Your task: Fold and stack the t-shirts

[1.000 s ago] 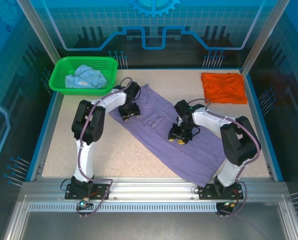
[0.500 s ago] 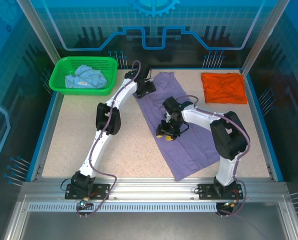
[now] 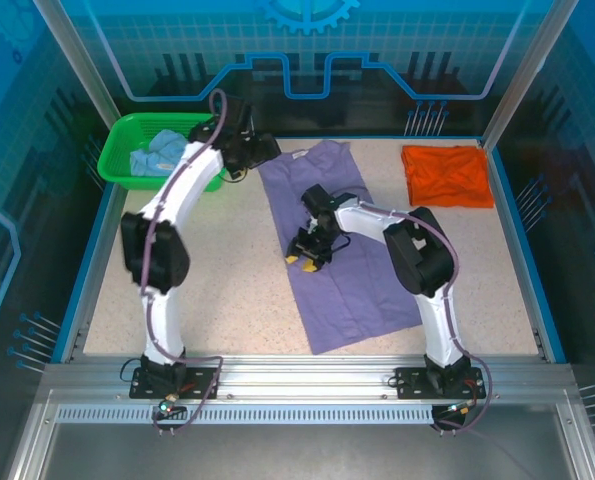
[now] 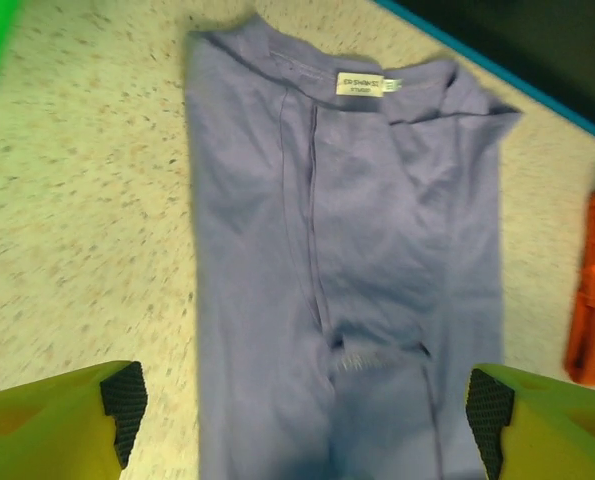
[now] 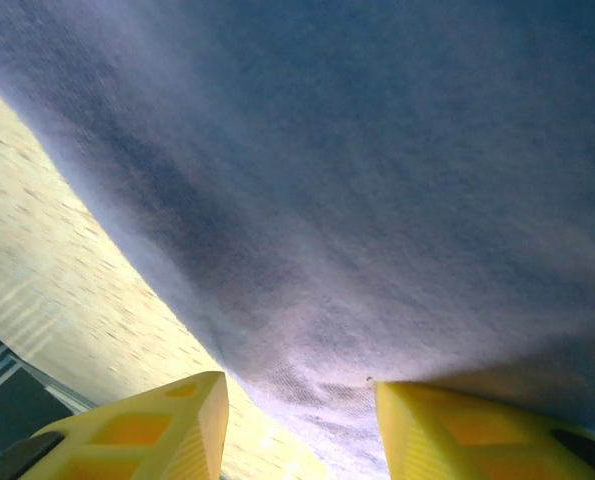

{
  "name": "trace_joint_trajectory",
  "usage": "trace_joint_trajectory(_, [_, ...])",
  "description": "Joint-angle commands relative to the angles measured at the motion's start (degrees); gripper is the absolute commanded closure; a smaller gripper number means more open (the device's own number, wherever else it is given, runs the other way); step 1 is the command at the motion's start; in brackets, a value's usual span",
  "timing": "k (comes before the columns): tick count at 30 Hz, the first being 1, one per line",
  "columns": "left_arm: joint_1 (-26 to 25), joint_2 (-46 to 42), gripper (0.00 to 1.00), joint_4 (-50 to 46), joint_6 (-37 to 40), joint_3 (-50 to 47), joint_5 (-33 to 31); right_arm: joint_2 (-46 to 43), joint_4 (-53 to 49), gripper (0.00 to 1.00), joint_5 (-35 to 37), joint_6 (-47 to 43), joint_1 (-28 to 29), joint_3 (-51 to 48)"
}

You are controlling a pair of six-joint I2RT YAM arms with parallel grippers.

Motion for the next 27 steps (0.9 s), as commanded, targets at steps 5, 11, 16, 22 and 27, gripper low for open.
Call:
trace_joint_trajectory(5, [2.65,-16.29,0.12,3.93,-2.02,-28.17,-2.95,13.32,-0.02,0.54,1.43,12.3,6.51,15.32])
trace_joint_trajectory(11, [2.72,-26.87,0.11,3.69,-3.21,-43.2,0.61,11.96,-4.2,0.5,4.94,8.97,8.63,21.98])
trace_joint_trajectory(16, [2.86,-35.12,0.13,3.14,-2.77,-53.66,9.03,-0.74,-2.4,0.46,6.09,0.31,8.79,16.36])
trace_joint_trajectory(22, [2.05,-46.57,0.23,-0.6,-3.62,-63.31,15.85,-25.55,1.53,0.37,7.35,-8.49,4.34,-8.46])
trace_joint_trajectory(27, [-1.39,-56.63,0.41,-4.32,-9.5,-72.41,20.57,-47.23,3.54,0.33,3.93,-13.8,-4.47,-35.56])
